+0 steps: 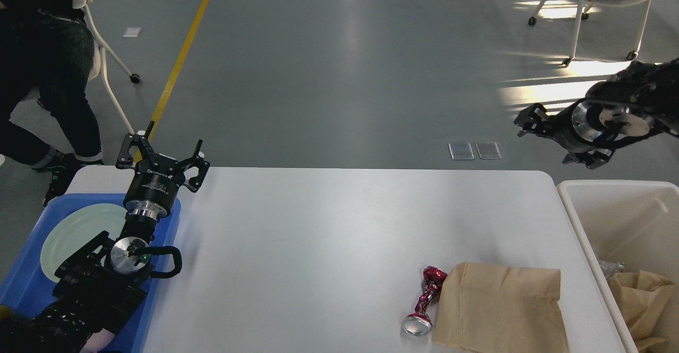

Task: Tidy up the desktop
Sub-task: 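Lower the right gripper onto the remaining paper bag and grasp it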

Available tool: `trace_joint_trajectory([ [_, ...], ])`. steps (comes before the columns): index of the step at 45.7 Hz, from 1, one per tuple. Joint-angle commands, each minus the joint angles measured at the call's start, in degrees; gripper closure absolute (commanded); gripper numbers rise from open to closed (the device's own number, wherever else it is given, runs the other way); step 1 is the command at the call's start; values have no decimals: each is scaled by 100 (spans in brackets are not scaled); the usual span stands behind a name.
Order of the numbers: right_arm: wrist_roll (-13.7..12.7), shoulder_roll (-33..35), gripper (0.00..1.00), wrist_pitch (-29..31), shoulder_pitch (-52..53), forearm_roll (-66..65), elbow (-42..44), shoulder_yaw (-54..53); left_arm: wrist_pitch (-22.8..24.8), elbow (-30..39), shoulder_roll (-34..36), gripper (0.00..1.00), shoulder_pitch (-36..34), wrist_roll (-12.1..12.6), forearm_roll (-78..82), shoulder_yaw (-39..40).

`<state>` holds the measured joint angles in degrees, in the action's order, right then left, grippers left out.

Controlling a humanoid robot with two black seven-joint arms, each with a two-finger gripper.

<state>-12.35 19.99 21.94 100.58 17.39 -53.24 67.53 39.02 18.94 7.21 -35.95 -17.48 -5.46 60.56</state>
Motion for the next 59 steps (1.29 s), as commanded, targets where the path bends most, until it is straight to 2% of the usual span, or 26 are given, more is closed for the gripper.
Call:
trace_joint_trajectory([
  [1,14,-355,0,1284,734,2,-301,-99,0,-4,0,4,0,-1,1,0],
  [9,14,-663,0,2393,1498,2,-836,-117,0,-4,0,4,0,-1,1,0],
  [17,14,-619,0,2701,2272,-7,-1636,-108,0,-4,0,4,0,-1,-8,0],
  [24,-4,-619,0,2631,2107,-34,-1663,-82,0,-4,0,4,0,-1,1,0],
  [39,-13,-321,0,2394,182,-60,-899,-3,0,-4,0,4,0,-1,1,0],
  [51,31,452,0,2315,-433,124,-881,-353,0,-4,0,4,0,-1,1,0],
  [59,31,954,0,1841,-978,871,-890,-574,0,-4,0,4,0,-1,1,0],
])
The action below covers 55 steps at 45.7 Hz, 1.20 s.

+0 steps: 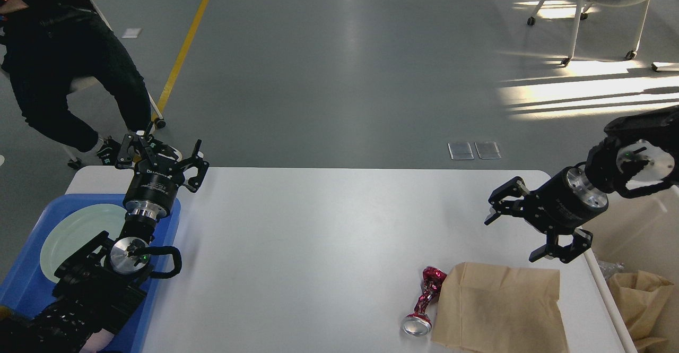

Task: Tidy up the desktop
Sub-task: 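Lower the right gripper onto the remaining paper bag and grasp it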

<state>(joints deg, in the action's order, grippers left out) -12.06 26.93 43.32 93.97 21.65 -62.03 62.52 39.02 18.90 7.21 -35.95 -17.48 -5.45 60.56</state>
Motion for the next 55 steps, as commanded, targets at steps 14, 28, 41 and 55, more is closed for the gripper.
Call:
trace_joint_trajectory([
  [14,-15,383,3,-491,-758,1411,-81,-108,0,0,0,4,0,-1,0,0],
  [28,-33,295,2,-1360,-1355,1843,-37,-178,0,0,0,4,0,-1,0,0],
  [41,-24,146,5,-2326,-1962,1764,209,-644,0,0,0,4,0,-1,0,0],
  [55,-24,49,100,-2890,-1962,1658,191,-680,0,0,0,4,0,7,0,0],
])
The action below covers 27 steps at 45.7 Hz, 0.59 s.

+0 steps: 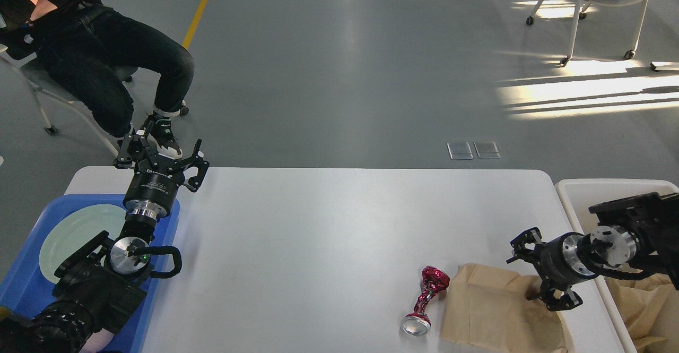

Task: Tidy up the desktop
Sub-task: 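Lower the right gripper onto the remaining paper bag and grasp it, then lift the paper bag and release it into the white bin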

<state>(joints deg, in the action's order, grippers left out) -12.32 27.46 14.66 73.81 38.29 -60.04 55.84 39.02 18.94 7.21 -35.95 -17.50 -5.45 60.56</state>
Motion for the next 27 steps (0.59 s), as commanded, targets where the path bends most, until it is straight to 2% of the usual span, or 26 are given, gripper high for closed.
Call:
trace_joint_trajectory([
  [1,1,-4,100,-24,64,-6,-7,-12,0,4,0,4,0,1,0,0],
  [12,-8,31,100,-279,406,-24,-7,-48,0,-4,0,4,0,1,0,0],
  [27,-34,215,100,-200,1697,-103,-297,155,0,-4,0,4,0,10,0,0],
])
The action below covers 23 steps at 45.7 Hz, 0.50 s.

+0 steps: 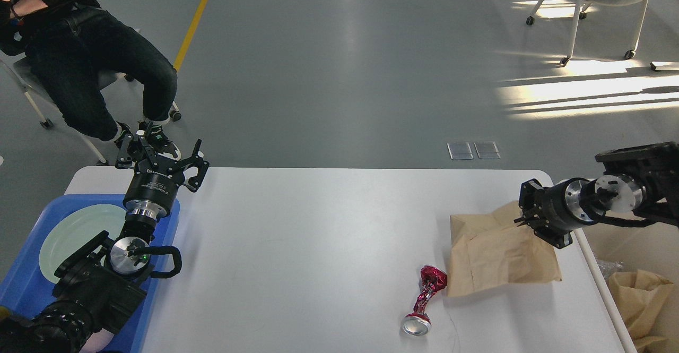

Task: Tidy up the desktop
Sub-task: 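Lift the paper bag and release it into the white bin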

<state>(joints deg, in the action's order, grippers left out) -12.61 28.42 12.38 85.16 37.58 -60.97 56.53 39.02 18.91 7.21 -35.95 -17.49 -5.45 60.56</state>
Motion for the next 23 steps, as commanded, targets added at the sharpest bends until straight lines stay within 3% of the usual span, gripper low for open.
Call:
trace_joint_trajectory([
  [1,-5,181,100,28,728,-40,-292,86,0,-1,0,4,0,9,0,0],
  [6,-5,532,100,124,1695,-189,-705,104,0,-1,0,4,0,0,0,0],
  [16,-5,621,100,792,3032,-383,-794,508,0,-1,0,4,0,0,0,0],
  [23,-5,629,100,906,3700,-646,-794,701,0,-1,0,4,0,0,0,0],
])
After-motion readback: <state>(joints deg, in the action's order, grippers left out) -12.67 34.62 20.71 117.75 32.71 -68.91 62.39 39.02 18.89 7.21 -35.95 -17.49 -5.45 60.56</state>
